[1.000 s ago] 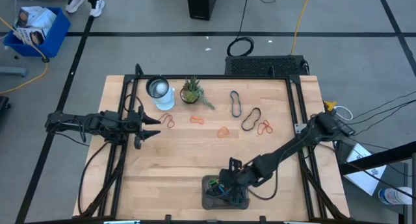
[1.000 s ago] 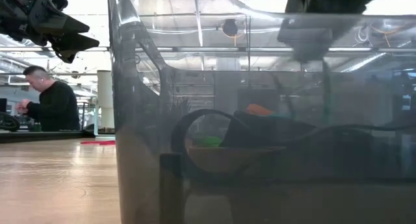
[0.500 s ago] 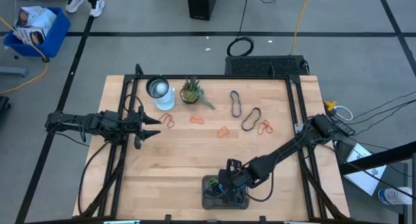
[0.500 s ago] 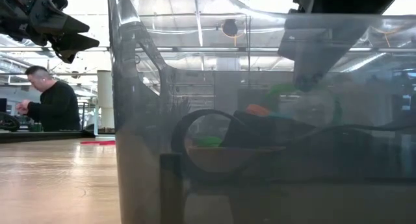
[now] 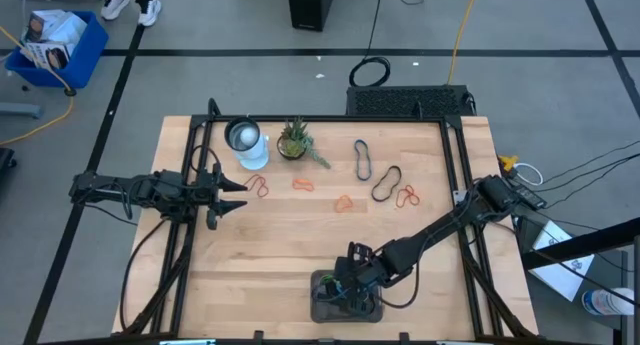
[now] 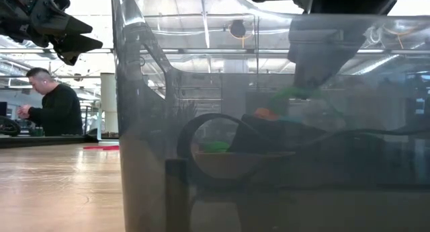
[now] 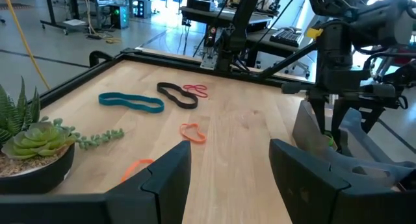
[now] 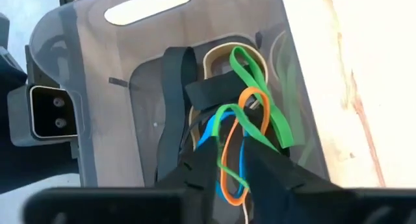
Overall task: Pick and place rubber bands into bin
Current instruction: Put the green rubber band into the black transparent bin, then put the red rubber band into the black transparent bin
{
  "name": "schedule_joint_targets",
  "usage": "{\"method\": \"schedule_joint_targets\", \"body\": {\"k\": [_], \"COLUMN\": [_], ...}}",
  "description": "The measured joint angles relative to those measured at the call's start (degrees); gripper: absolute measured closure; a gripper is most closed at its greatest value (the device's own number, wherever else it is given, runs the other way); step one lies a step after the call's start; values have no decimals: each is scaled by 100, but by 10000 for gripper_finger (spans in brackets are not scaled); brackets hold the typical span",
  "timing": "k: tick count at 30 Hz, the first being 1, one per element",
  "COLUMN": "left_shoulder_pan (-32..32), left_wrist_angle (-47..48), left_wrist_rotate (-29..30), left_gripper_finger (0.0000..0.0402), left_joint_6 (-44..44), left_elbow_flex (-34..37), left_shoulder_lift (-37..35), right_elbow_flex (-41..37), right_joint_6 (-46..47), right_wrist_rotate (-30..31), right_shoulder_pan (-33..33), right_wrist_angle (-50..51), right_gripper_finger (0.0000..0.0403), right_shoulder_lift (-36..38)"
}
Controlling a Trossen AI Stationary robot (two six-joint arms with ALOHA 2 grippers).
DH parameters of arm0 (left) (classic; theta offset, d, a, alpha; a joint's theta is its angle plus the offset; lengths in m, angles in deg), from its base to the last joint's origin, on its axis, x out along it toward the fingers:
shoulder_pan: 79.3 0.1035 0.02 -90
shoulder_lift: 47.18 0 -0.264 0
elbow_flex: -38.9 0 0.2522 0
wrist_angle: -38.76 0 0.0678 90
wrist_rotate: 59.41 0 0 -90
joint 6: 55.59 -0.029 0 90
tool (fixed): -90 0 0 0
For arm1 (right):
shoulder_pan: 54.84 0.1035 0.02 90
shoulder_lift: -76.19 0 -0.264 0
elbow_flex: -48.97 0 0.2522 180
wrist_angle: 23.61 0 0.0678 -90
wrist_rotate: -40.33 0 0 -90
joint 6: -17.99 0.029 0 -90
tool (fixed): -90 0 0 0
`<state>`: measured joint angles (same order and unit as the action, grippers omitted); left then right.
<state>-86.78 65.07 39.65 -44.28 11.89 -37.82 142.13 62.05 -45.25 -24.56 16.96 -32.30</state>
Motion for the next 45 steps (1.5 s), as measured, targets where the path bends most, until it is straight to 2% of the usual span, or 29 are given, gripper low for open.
{"method": "schedule_joint_targets", "body": {"k": [6,10,14,18,22,25,31,39,42,45], "left_shoulder_pan": [0,0,0,2,1,0,0,1,2,32], "left_wrist_angle": [2,2,2,-36,-62,-70,-110,-404,-383,-369], "left_wrist_rotate": [0,0,0,0,-1,0,17,576,844,958], "left_gripper_finger": [188,188,188,188,188,188,188,188,188,188], "left_joint_6": [2,4,-2,35,233,236,266,506,780,812], "left_elbow_flex": [0,0,0,0,0,0,0,-2,-33,-234], "left_shoulder_lift": [0,0,0,0,0,0,0,22,261,850], "right_elbow_flex": [-2,-7,-7,-7,-154,-656,-2270,-4012,-4442,-4719], "right_joint_6": [-302,-544,-640,-1187,-1847,-1927,-2146,-2814,-3040,-3172], "right_wrist_rotate": [-16,21,765,1605,1639,1625,1483,1490,1497,1492], "right_shoulder_pan": [9,-5,-42,-68,-159,-352,-708,-1053,-1192,-1395], "right_wrist_angle": [-15,-86,-80,-53,-184,-528,-1705,-3668,-3959,-4068], "right_gripper_finger": [246,215,201,198,201,203,198,201,199,198], "right_shoulder_lift": [21,309,842,1449,2096,2684,3945,5167,5493,5806]}}
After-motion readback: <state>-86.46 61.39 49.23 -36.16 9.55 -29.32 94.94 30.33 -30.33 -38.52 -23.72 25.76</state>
